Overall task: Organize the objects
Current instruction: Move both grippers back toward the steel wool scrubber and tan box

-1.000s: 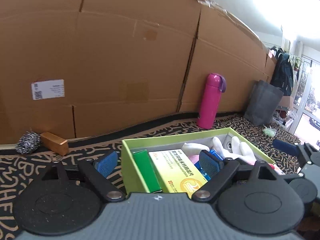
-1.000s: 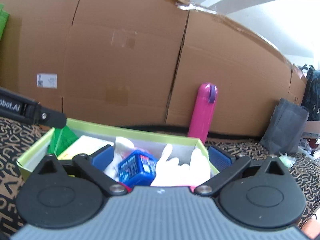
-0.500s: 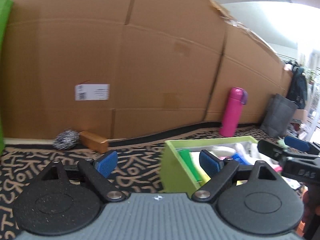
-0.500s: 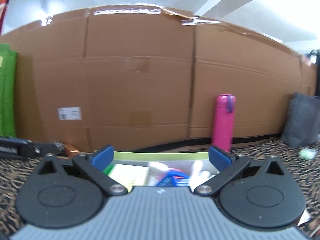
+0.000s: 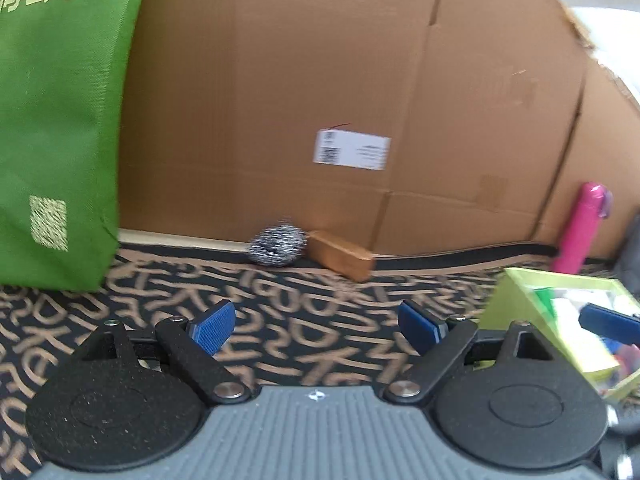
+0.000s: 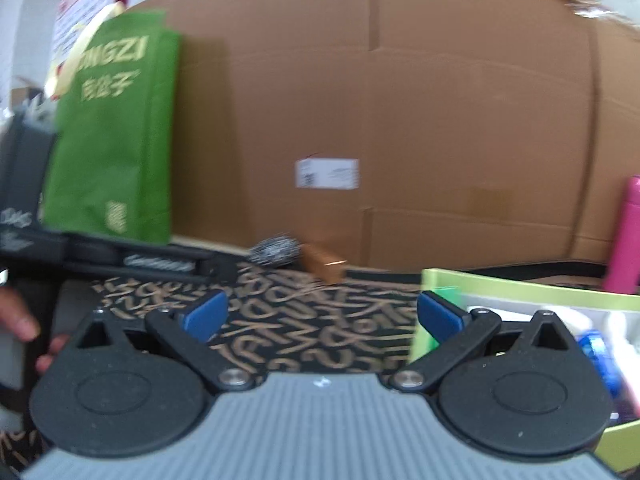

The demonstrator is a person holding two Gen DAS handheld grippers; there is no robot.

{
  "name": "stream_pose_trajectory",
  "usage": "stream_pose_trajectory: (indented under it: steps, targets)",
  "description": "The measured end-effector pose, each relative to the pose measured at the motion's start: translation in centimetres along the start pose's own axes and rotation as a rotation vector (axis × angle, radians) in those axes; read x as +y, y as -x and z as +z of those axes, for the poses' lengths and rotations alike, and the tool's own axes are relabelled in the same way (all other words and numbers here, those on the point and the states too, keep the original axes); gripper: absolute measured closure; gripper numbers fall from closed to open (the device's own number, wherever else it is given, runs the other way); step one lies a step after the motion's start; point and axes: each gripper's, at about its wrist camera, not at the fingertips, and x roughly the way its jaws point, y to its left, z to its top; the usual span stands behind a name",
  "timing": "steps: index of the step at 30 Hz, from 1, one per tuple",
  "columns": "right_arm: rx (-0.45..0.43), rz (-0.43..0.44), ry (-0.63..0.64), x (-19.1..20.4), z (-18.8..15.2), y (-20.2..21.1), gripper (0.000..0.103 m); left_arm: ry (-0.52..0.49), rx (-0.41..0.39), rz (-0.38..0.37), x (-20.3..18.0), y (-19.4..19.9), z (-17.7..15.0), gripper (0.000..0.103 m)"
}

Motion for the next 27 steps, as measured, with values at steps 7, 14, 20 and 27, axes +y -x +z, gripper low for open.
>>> stream_pose_trajectory:
  steps: [7,14,20,27]
  targets:
    - [0.076,0.049,0.026,2.7,-0.7,-2.6,0.0,-0.087,0.056,0.051,1.7,-5.8,1.9,0.011]
    - [0.13,0.029,0.037,3.2,-1.0,-4.5,0.0,-0.138,0.119,0.095,1.7,-12.4,3.5,0.011]
    - [0.109,-0.035,0.028,2.2,-0.4,-8.4,0.0,-0.113,0.123,0.092,2.9,-15.4,4.5,0.018]
    - [0.14,-0.082,0.014,2.0,0.0,-13.6,0.007,-0.146,0.172,-0.019,4.5,-15.2,4.5,0.068]
